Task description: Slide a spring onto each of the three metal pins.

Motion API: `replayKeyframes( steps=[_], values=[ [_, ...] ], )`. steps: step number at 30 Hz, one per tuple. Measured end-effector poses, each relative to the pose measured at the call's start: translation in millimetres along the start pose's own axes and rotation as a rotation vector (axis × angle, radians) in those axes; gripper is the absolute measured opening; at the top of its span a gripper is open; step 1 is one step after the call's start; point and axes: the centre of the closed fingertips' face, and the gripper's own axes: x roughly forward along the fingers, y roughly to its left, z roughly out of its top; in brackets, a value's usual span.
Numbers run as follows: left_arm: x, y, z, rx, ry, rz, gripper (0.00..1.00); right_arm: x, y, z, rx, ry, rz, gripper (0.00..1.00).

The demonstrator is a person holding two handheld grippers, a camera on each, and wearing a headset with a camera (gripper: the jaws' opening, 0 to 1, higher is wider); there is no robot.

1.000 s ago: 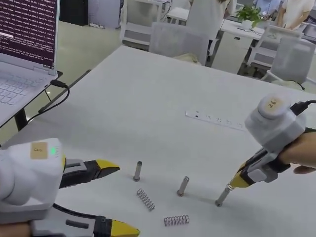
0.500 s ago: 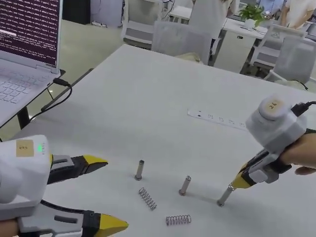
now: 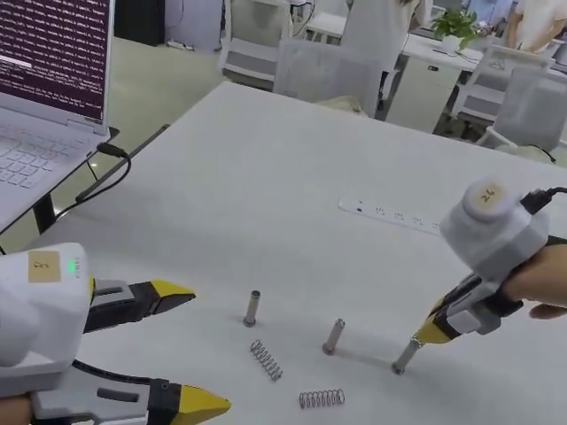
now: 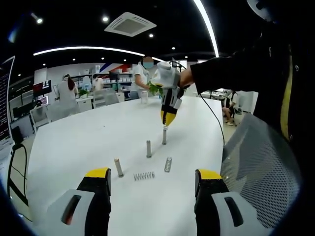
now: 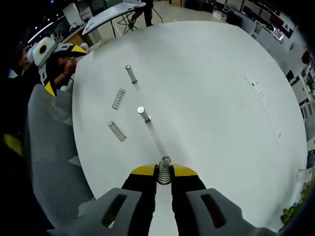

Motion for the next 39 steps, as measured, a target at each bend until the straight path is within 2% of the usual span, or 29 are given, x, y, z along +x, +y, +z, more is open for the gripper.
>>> replayKeyframes(
  steps=[9,20,27,39],
  values=[
    [-0.6,0.2,-0.4,-0.004,0.001,0.000,0.65,3.1,-2.3,0.7,-0.005,0.003,-0.003,0.08],
    [-0.9,-0.1,-0.2,-0.005,0.001,0.000,0.64,18.0,-2.9,-4.2,-0.008,0.023,0.002,0.08],
    [-0.3,-0.8,0.6,-0.004,0.002,-0.001,0.63,30.9,-5.5,-7.5,-0.011,0.043,-0.011,0.08],
    [-0.3,-2.5,0.5,-0.004,0.004,-0.006,0.63,47.4,-9.8,-8.5,0.022,0.035,-0.025,0.08]
  ],
)
